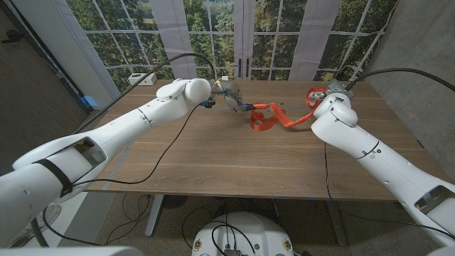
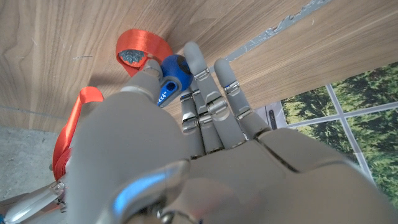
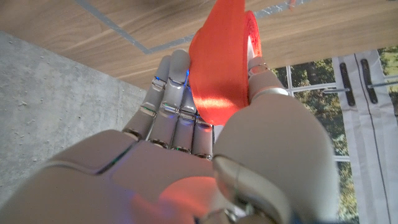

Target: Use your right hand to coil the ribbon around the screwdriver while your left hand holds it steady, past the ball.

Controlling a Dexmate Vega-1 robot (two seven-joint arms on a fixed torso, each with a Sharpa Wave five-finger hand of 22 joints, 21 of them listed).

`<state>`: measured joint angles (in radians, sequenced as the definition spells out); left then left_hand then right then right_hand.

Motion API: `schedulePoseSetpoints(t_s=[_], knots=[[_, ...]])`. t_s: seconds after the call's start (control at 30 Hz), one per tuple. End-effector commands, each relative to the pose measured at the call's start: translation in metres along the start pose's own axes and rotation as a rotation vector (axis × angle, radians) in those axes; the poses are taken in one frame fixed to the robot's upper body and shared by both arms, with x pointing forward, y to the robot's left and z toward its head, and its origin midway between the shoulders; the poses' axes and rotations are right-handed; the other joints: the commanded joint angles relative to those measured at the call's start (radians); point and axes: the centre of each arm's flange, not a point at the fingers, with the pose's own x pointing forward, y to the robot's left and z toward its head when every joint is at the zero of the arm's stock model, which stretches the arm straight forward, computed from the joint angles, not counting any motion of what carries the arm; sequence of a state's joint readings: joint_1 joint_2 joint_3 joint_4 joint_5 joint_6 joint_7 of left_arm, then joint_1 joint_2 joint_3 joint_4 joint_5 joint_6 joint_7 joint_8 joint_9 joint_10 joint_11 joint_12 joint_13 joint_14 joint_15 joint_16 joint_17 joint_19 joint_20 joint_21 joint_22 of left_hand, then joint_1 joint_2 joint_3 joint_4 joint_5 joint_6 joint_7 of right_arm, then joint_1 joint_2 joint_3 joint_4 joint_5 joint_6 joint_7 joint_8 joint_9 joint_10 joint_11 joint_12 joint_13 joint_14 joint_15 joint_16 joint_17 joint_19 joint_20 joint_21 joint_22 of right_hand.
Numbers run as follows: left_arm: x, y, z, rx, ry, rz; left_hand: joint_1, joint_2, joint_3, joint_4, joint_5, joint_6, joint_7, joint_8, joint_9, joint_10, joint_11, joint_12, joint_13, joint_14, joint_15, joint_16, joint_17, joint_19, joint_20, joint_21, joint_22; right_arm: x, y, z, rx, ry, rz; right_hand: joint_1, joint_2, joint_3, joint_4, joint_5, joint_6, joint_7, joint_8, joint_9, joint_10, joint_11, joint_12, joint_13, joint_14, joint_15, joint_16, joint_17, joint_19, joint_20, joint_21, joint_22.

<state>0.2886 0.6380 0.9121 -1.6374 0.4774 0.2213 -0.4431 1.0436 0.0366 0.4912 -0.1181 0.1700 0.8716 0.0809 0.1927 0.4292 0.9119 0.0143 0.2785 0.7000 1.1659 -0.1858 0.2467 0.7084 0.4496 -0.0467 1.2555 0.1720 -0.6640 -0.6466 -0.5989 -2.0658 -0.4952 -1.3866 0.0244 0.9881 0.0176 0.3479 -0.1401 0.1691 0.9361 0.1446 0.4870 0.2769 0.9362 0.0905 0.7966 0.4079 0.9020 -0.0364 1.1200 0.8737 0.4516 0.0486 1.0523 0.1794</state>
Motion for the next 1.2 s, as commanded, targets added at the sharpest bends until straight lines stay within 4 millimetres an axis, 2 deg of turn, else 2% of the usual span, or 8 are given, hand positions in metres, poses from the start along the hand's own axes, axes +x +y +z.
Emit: schedulePoseSetpoints(t_s=[0.03,0.2,0.33,0.93,1.0,1.07,1.13,1.2], knots=[[-0.004,-0.007,0.009,0.131,0.051,0.004,0.096,0.080,0.048,-0.046,0.004,0.135,-0.121,0.008,-0.004,0.180,-0.183,-0.008,-0.011,0.009,-0.046,-0.007,-0.003,-0.007,-0.003,-0.005,0.003,0.015,0.012,-0.006,-0.089,0.114,0.268,0.092,0.101,0.004,-0.009,0.008,0.182,-0.051,0.048,0.141,0.062,-0.062,0.056,0.090,0.001,-0.132,-0.002,-0.002,0.002,-0.001,0.008,0.001],[-0.004,-0.012,0.018,0.225,0.064,-0.016,0.097,0.080,0.045,-0.046,0.004,0.135,-0.118,0.009,-0.009,0.185,-0.182,-0.015,-0.022,0.006,-0.045,-0.005,-0.002,-0.016,0.002,-0.010,0.003,0.024,0.019,-0.008,-0.139,0.145,0.371,0.093,0.103,0.000,-0.010,0.008,0.182,-0.051,0.046,0.139,0.060,-0.061,0.056,0.090,0.001,-0.131,-0.001,-0.009,0.003,0.001,0.009,0.001],[-0.004,-0.016,0.018,0.226,0.066,-0.023,0.096,0.076,0.041,-0.045,0.004,0.136,-0.123,0.009,-0.013,0.191,-0.182,-0.020,-0.032,0.002,-0.046,-0.009,-0.008,-0.022,0.004,-0.013,0.003,0.030,0.025,-0.008,-0.180,0.171,0.464,0.094,0.105,-0.002,-0.010,0.008,0.181,-0.051,0.046,0.141,0.059,-0.060,0.055,0.090,0.000,-0.130,0.002,-0.010,0.003,0.002,0.009,0.001],[-0.005,-0.021,0.023,0.319,0.098,-0.030,0.109,0.062,0.027,-0.051,0.003,0.147,-0.125,0.012,-0.029,0.209,-0.177,-0.042,-0.072,0.008,-0.049,-0.011,-0.029,-0.025,0.002,-0.018,0.004,0.034,0.041,0.001,-0.244,0.160,0.528,0.091,0.112,-0.014,-0.007,0.007,0.174,-0.057,0.042,0.138,0.047,-0.065,0.053,0.092,-0.008,-0.132,0.008,-0.019,0.001,0.005,0.012,0.001],[-0.005,-0.020,0.025,0.363,0.123,-0.046,0.115,0.050,0.020,-0.056,0.002,0.137,-0.129,0.008,-0.032,0.205,-0.183,-0.050,-0.082,0.004,-0.051,-0.014,-0.034,-0.025,0.001,-0.019,0.005,0.034,0.041,0.002,-0.254,0.163,0.532,0.089,0.113,-0.017,-0.005,0.007,0.170,-0.060,0.039,0.136,0.043,-0.067,0.052,0.091,-0.008,-0.135,0.010,-0.018,0.002,0.005,0.012,0.001],[-0.005,-0.020,0.024,0.365,0.125,-0.048,0.122,0.040,0.013,-0.056,0.001,0.119,-0.130,0.002,-0.036,0.193,-0.192,-0.061,-0.093,-0.008,-0.052,-0.021,-0.043,-0.031,0.003,-0.021,0.006,0.033,0.041,0.003,-0.246,0.155,0.527,0.085,0.113,-0.021,-0.003,0.006,0.165,-0.064,0.034,0.132,0.031,-0.073,0.046,0.089,-0.013,-0.137,0.010,-0.021,0.001,0.005,0.013,0.001],[-0.004,-0.019,0.024,0.352,0.122,-0.073,0.125,0.026,-0.011,-0.048,0.002,0.069,-0.136,-0.007,-0.044,0.129,-0.192,-0.088,-0.111,-0.050,-0.054,-0.038,-0.062,-0.055,0.014,-0.027,0.008,0.034,0.042,0.004,-0.259,0.158,0.536,0.077,0.115,-0.028,0.003,0.006,0.152,-0.078,0.026,0.126,0.016,-0.080,0.035,0.080,-0.026,-0.143,0.000,-0.034,0.003,0.005,0.014,0.001],[-0.005,-0.019,0.023,0.357,0.126,-0.069,0.101,0.026,-0.034,-0.029,0.005,0.007,-0.142,-0.013,-0.053,0.064,-0.182,-0.099,-0.131,-0.117,-0.049,-0.058,-0.092,-0.083,0.024,-0.041,0.006,0.033,0.042,0.004,-0.266,0.156,0.552,0.071,0.121,-0.032,0.006,0.008,0.115,-0.091,0.009,0.118,-0.009,-0.079,0.020,0.069,-0.037,-0.139,-0.023,-0.066,0.002,0.006,0.014,0.001]])
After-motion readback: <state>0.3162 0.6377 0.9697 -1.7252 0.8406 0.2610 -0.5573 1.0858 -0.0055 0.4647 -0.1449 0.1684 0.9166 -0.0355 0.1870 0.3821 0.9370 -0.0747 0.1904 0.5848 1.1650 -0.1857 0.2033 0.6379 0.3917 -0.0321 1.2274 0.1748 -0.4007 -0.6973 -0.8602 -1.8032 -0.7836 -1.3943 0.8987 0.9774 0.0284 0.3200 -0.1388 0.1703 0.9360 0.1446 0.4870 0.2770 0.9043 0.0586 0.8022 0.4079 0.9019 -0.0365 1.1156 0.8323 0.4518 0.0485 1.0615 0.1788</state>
